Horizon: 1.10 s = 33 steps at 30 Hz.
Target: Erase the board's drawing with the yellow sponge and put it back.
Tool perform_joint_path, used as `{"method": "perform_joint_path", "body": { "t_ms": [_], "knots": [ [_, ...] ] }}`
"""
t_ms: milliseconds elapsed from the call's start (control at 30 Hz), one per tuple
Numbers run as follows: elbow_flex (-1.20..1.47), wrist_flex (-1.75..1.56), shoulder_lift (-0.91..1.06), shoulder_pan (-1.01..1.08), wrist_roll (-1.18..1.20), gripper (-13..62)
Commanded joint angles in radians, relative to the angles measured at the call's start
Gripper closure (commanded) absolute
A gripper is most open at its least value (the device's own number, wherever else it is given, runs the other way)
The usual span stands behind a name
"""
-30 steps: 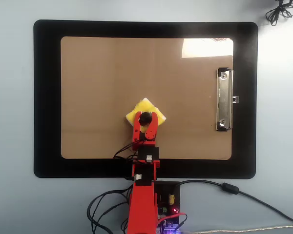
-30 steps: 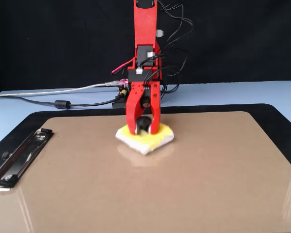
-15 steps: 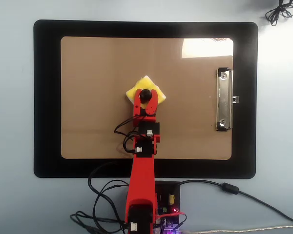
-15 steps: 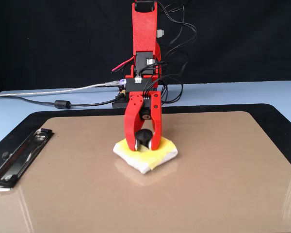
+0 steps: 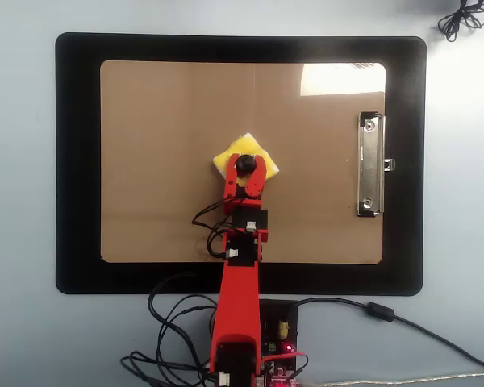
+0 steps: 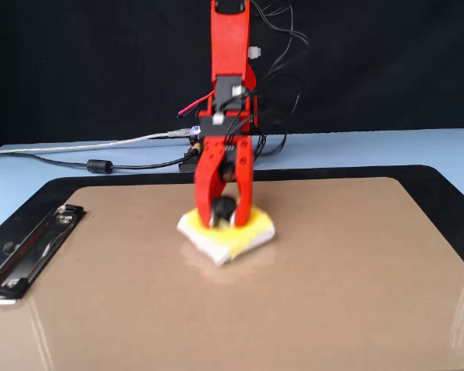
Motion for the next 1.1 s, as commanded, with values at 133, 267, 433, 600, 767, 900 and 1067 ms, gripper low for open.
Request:
{"method": "perform_joint_path", "body": {
  "t_ms": [133,267,433,600,767,900,1067],
  "knots": [
    [0.075,-0.018,0.063,-0.049,-0.006,57.6],
    [0.264,-0.014,0.275,-0.103,-0.021,57.6],
    [0.316,-0.023,0.318,-0.156,-0.032,57.6],
    [0.034,-0.089,-0.026,-0.187,-0.035,57.6],
    [0.015,-0.224,-0.138,-0.179,-0.029,57.6],
    [0.276,-0.241,0.107,-0.178,-0.026,57.6],
    [0.465,-0.239,0.321,-0.173,-0.025,57.6]
  ]
}}
